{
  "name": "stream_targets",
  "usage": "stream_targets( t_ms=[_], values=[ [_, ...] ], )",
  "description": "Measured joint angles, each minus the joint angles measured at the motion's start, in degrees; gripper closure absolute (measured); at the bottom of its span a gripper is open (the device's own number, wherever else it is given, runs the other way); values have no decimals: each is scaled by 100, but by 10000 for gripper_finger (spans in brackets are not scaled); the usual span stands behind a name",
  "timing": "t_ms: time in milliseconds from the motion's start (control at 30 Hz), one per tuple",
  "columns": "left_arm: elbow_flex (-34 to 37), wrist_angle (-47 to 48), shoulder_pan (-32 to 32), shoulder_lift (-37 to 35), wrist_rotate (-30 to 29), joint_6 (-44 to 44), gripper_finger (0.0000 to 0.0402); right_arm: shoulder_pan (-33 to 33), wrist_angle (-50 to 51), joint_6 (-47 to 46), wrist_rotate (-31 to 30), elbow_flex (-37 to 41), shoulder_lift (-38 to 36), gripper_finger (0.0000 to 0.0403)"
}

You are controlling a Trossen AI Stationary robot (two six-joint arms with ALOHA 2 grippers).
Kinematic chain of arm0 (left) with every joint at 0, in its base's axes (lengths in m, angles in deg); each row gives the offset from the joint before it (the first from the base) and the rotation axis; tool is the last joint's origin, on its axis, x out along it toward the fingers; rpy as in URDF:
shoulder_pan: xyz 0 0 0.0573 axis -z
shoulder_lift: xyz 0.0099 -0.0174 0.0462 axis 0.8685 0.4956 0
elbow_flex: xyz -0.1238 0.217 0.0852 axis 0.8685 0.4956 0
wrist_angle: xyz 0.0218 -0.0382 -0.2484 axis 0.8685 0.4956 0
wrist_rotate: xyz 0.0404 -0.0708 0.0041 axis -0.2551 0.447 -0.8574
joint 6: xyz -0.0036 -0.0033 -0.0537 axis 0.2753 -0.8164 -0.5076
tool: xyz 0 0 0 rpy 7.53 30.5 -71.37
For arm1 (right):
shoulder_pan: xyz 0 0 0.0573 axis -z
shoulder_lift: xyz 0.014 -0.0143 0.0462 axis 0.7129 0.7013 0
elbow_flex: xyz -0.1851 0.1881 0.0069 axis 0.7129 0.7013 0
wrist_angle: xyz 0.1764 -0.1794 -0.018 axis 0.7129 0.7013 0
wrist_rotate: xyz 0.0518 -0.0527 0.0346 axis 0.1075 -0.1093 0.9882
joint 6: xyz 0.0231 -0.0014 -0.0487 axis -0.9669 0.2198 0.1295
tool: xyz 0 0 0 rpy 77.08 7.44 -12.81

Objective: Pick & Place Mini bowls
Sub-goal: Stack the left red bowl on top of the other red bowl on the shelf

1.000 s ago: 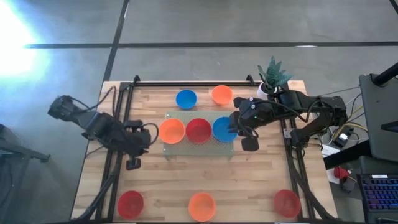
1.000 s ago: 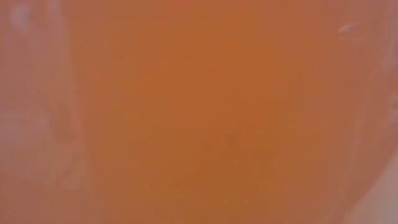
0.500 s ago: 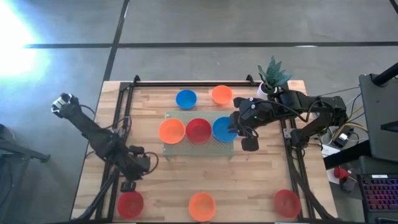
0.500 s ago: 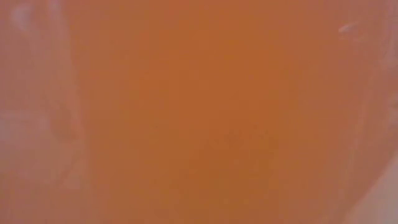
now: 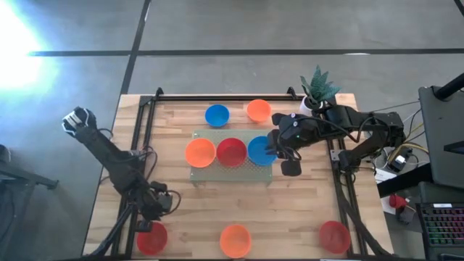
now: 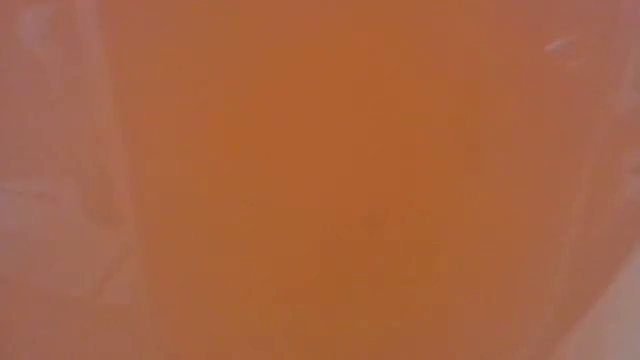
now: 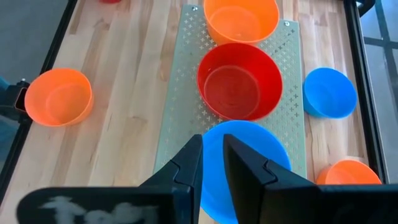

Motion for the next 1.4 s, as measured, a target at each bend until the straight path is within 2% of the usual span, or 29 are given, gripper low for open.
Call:
stream_targets(
  t_ms=[267, 500, 833, 1400],
  values=[
    [251, -255, 31, 0, 51, 86, 337, 0, -56, 2, 0, 0, 0, 346],
    [577, -1025, 217, 0, 171, 160, 337, 0, -60, 2, 0, 0, 0, 346],
    [708, -1052, 281, 0, 171, 160, 337, 2, -64, 14, -2, 0, 0, 346],
    [1257, -1704, 347, 0, 169, -131, 337, 1, -64, 2, -1, 0, 0, 346]
  ],
)
